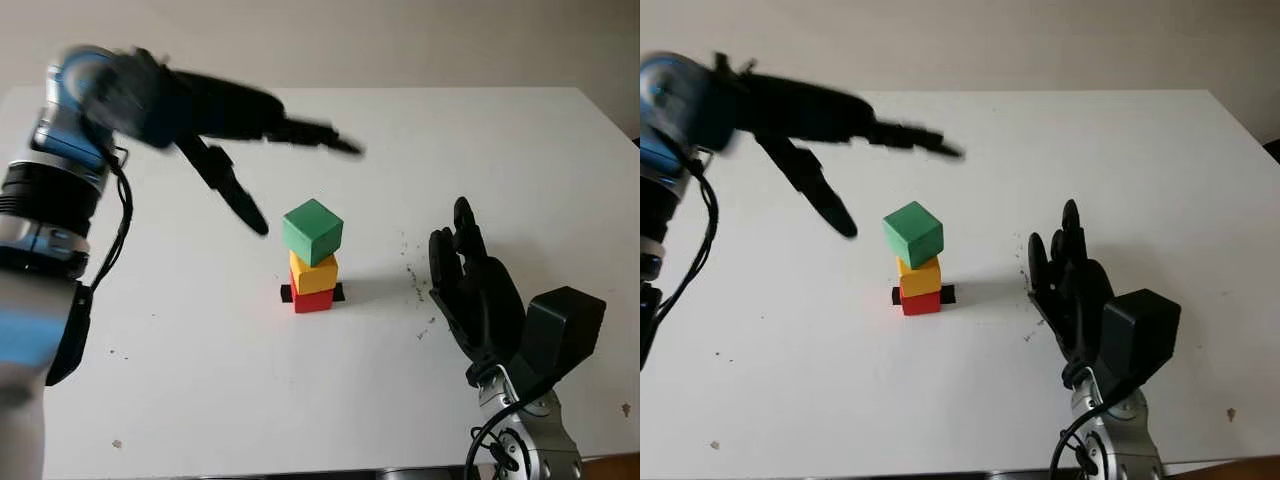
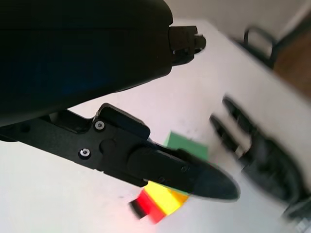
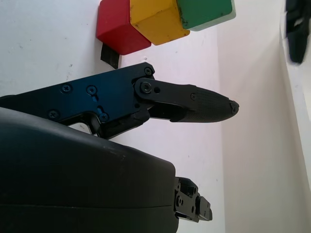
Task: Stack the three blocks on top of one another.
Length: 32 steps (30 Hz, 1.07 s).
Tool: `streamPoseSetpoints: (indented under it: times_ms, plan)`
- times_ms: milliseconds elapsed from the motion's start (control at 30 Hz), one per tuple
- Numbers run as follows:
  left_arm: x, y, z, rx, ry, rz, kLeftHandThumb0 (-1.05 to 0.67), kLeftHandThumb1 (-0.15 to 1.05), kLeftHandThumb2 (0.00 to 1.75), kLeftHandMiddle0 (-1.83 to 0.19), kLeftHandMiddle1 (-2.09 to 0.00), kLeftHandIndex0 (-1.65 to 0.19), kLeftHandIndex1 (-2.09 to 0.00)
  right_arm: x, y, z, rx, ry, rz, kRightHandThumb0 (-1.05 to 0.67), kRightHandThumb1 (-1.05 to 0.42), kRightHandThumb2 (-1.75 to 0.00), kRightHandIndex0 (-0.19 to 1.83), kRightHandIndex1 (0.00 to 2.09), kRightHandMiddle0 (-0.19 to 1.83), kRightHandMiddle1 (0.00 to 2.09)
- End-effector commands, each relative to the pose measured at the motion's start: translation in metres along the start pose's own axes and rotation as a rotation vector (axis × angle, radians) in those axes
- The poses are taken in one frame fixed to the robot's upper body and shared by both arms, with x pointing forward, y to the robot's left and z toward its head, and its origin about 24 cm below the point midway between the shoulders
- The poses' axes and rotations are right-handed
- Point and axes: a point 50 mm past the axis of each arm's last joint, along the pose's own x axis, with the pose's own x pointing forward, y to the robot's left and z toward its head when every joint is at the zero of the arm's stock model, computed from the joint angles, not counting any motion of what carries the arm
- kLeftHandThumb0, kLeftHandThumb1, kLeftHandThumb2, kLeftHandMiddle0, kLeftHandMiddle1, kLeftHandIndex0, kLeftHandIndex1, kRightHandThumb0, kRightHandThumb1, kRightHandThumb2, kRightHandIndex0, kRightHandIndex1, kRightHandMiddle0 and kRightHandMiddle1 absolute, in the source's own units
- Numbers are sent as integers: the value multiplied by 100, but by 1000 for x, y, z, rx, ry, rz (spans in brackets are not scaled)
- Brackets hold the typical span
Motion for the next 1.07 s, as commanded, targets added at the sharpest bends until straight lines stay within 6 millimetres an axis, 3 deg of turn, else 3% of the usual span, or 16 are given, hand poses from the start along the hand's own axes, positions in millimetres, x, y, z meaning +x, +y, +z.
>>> streamPoseSetpoints:
  times_ms: [0, 133, 233, 533, 700, 1033]
  plan:
    - [-15, -3, -10, -58, -33, 98, -92, 105, 47, 19, 0, 19, 0, 2, 2, 4, 9, -26, 4, -66, -105, -54, -19, 0, -19, 0]
    - [-32, -22, -38, -285, -104, 375, -91, 105, 54, 19, -1, 19, 0, 1, 3, 5, -3, -30, 7, -66, -105, -56, -19, 0, -19, 0]
    - [-39, -38, -51, -396, -96, 477, -88, 105, 55, 19, 0, 19, 0, 1, 3, 5, -4, -33, 5, -66, -105, -58, -19, 0, -19, 0]
    - [-50, -122, -84, -665, -42, 759, -79, 105, 66, 19, -2, 19, 0, 3, 7, 7, 32, -48, -25, -67, -105, -56, -19, 0, -19, 0]
    - [-44, -162, -92, -703, 20, 777, -77, 105, 70, 19, 0, 19, 0, 5, 8, 7, 37, -48, -30, -67, -105, -56, -19, 0, -19, 0]
    - [-33, -189, -83, -801, 37, 880, -77, 105, 68, 19, 0, 19, 0, 7, 12, 6, 42, -49, -26, -67, -105, -60, -19, 0, -19, 0]
